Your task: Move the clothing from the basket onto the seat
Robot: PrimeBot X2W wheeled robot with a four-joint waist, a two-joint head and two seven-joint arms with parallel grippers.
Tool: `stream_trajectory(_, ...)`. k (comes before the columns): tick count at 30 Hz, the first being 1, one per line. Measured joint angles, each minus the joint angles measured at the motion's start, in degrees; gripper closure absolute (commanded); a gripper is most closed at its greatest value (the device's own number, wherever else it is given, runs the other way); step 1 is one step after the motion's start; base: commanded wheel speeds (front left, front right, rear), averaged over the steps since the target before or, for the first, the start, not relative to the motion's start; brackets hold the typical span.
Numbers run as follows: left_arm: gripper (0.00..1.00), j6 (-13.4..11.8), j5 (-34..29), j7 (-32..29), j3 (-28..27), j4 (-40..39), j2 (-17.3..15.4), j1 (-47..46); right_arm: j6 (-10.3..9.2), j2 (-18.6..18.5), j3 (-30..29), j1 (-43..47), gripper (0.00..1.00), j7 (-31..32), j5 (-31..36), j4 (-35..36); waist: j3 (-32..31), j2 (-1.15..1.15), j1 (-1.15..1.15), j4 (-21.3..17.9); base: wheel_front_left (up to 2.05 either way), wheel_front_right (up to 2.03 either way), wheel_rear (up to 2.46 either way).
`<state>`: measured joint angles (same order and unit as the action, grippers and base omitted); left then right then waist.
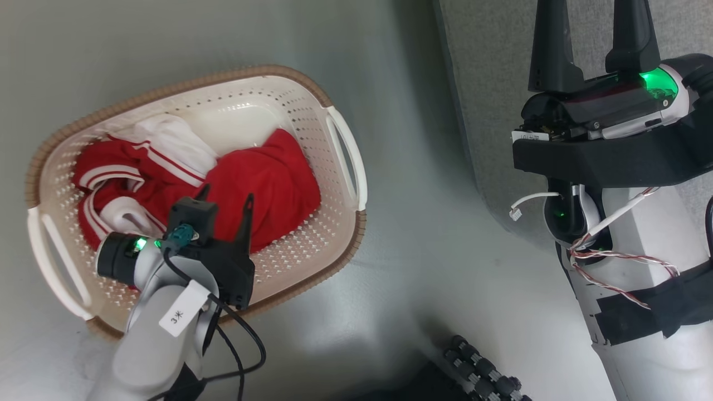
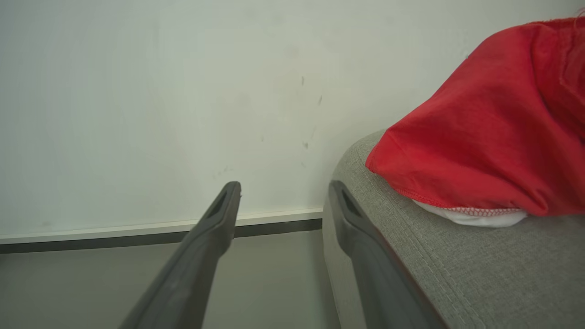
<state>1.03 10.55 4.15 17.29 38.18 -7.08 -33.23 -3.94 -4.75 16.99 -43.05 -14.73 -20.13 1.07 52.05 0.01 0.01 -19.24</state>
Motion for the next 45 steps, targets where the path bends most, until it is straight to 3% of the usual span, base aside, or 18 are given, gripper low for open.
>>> stream_trajectory(13,0.00,-1.1,0.0,0.0,-2.4,5.9,-2.8,-4.4,0.76,0.7,0.5,-0.1,0.00,0.0,0.0,-0.1,3.5,0.00,-0.01,-2.8,0.00,0.00,0.00)
stream_trajectory(29,0.00,-1.6,-0.1,-0.7,-1.9,13.1,-2.8,-8.0,0.77,1.1,0.4,-0.1,0.00,0.0,0.7,-0.5,4.7,-0.01,-0.01,-3.9,0.00,0.00,0.00)
stream_trajectory(30,0.04,-1.6,-0.2,-0.9,-1.8,13.5,-2.8,-8.2,0.77,1.1,0.3,-0.1,0.00,0.0,1.0,-0.5,4.7,-0.01,-0.01,-3.9,0.00,0.00,0.00)
stream_trajectory(31,0.18,-1.6,-0.3,-1.0,-1.7,13.9,-2.8,-8.5,0.77,1.1,0.3,0.0,0.00,0.0,1.1,-0.5,4.8,-0.01,-0.01,-3.8,0.00,0.00,0.00)
stream_trajectory(32,0.57,-1.6,-0.3,-1.0,-1.6,14.3,-2.8,-8.8,0.77,1.2,0.3,0.0,0.00,0.0,1.1,-0.5,4.8,-0.01,-0.01,-3.8,0.00,0.00,0.00)
stream_trajectory(33,0.83,-1.6,-0.3,-1.0,-1.6,14.6,-2.8,-9.1,0.77,1.2,0.3,0.0,0.00,0.0,1.1,-0.5,4.8,-0.01,-0.01,-3.8,0.00,0.00,0.00)
stream_trajectory(34,1.00,-1.6,-0.4,-1.0,-1.5,14.9,-2.7,-9.2,0.78,1.2,0.2,0.0,0.00,0.0,1.1,-0.5,4.9,-0.01,-0.01,-3.7,0.00,0.00,0.00)
stream_trajectory(45,1.00,-0.2,-0.3,1.8,-1.3,15.2,-1.9,-12.1,0.96,1.3,0.1,-1.1,0.00,0.0,1.5,-1.6,5.0,-0.01,-0.01,-3.3,0.00,0.00,0.00)
